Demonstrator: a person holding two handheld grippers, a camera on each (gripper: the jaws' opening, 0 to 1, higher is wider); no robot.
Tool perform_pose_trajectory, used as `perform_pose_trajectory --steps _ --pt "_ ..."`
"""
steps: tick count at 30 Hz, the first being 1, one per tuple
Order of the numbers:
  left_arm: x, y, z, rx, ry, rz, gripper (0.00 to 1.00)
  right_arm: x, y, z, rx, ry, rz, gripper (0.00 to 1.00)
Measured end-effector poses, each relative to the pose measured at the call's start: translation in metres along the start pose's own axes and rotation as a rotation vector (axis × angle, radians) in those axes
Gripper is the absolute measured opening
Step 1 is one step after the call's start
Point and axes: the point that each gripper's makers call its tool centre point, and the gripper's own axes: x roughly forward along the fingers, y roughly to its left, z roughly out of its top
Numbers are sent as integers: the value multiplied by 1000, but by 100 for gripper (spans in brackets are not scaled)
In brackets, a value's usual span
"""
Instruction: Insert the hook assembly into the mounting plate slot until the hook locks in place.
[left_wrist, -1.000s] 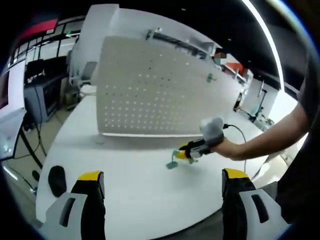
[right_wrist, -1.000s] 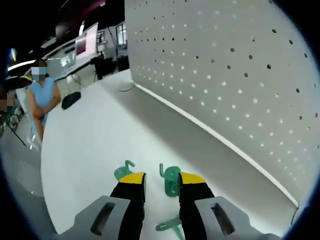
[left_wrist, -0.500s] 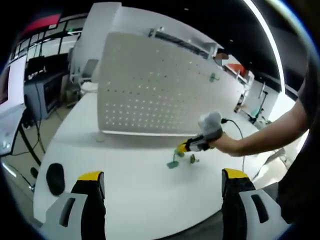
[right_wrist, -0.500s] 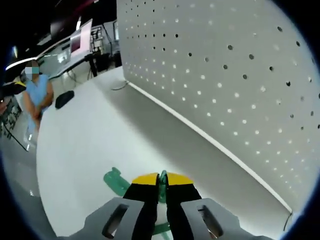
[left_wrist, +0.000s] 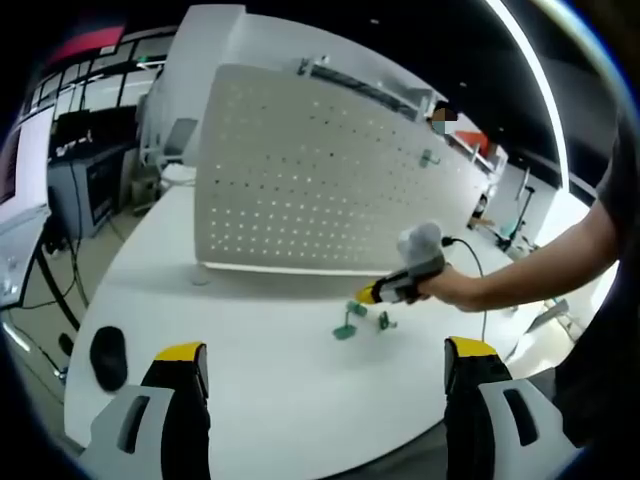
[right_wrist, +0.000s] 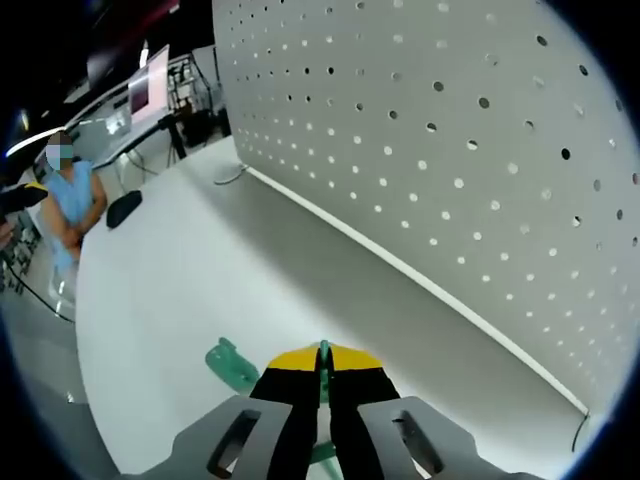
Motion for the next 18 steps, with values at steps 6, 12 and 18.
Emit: perform_pose_trajectory --steps 6,12,18 --pt "-1 -3 4 9 -11 -5 100 -3 1 4 -10 -12 4 0" --pt "-2 -7 7 21 -24 -11 100 -6 0 9 -6 -27 2 0" --pt "-4 -7 11 28 -42 -14 100 -14 2 12 -4 -43 2 0"
